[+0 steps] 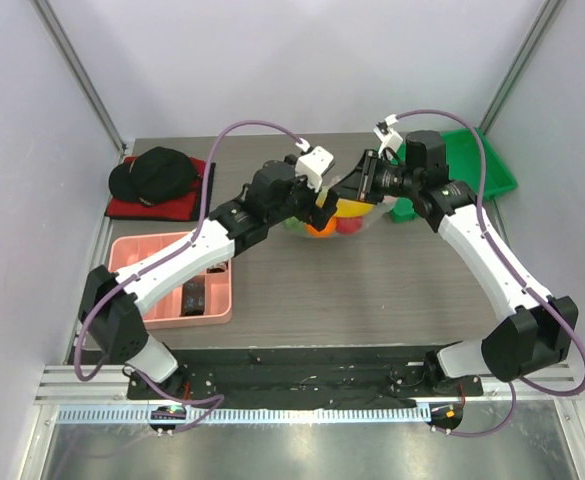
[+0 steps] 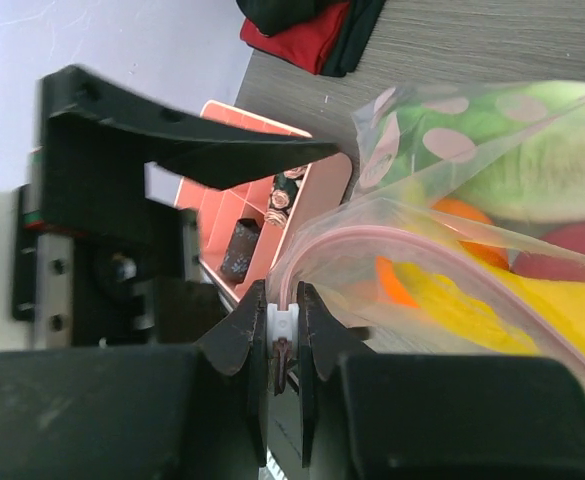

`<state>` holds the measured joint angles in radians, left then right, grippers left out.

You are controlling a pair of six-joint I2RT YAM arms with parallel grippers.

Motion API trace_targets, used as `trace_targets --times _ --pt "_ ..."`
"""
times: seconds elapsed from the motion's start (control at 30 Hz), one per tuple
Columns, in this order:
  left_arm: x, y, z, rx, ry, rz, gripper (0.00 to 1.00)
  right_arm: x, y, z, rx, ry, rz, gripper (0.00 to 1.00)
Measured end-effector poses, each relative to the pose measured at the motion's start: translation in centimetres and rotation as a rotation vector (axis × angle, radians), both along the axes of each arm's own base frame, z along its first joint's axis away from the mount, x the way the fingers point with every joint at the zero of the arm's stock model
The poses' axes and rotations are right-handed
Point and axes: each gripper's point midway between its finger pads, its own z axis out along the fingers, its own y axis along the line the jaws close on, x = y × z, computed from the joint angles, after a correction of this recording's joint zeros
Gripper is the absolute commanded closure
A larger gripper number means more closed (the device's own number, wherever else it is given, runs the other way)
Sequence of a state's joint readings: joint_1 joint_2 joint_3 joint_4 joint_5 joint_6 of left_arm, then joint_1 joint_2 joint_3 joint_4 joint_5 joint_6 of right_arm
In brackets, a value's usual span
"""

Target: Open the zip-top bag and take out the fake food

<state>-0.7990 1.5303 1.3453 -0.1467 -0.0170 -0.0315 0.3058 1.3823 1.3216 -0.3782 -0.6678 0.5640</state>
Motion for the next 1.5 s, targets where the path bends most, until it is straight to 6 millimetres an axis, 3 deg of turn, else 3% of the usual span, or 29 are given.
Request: trace_targets --times 0.07,0.1,0.17,0.2,0.23,0.3,0.33,0.43,0.53,0.73,0.9,1.03,1.17,1.37,1.5 --pt "0.8 -0.5 -0.8 0.017 0.007 -0.019 0.3 -0.3 -0.1 0.3 0.004 0.0 -0.008 0.99" --pt "0.9 -0.7 -1.2 0.02 0.016 -0.026 0.49 -0.4 -0.2 0.3 0.005 0.003 -0.013 0.99" --pt "1.1 -1.1 -2.1 0.022 0.042 -0.045 0.68 -0.3 -0.4 0.4 0.008 0.014 -0.043 0.98" --pt "1.1 -1.3 -2.5 0.02 0.053 -0.053 0.88 -0.3 -0.5 0.4 0.008 0.023 -0.056 0.95" --pt "1.0 -1.5 -2.7 0.012 0.063 -0.061 0.99 -0.2 -0.6 0.3 0.013 0.037 -0.075 0.8" --pt "0.8 -2.0 -2.7 -0.009 0.08 -0.074 1.0 0.1 -0.9 -0.3 0.018 0.071 -0.123 0.55" --pt "0.7 -2.1 -2.7 -0.019 0.09 -0.076 1.0 0.2 -1.0 -0.4 0.024 0.09 -0.147 0.35" --pt "0.6 -2.3 -3.0 -0.045 0.126 -0.068 1.0 0.3 -1.6 -0.9 0.031 0.123 -0.21 0.13" --pt "0.6 -2.4 -3.0 -0.074 0.158 -0.056 1.0 0.2 -2.8 -0.9 0.002 0.105 -0.272 0.03" --pt "0.0 -2.1 -3.5 -0.111 0.214 -0.027 1.0 -0.6 -5.2 0.3 -0.034 0.071 -0.395 0.0" --pt "-1.3 -2.4 -4.2 -0.145 0.278 -0.052 1.0 -1.2 -5.4 0.8 -0.062 0.071 -0.412 0.0" --pt "-2.5 -3.0 -4.1 -0.198 0.366 -0.094 1.0 -2.0 -5.8 1.3 -0.132 -0.031 -0.371 0.0" --pt "-2.2 -2.4 -3.8 -0.279 0.476 -0.068 1.0 -2.7 -7.3 2.2 -0.168 -0.119 -0.409 0.01" --pt "-1.6 -1.2 -2.7 -0.378 0.574 -0.088 1.0 -4.3 -5.9 2.1 -0.148 -0.246 -0.255 0.08" --pt "-2.4 -1.0 -2.1 -0.408 0.632 -0.157 1.0 -5.2 -4.7 -0.1 -0.145 -0.418 -0.115 0.08"
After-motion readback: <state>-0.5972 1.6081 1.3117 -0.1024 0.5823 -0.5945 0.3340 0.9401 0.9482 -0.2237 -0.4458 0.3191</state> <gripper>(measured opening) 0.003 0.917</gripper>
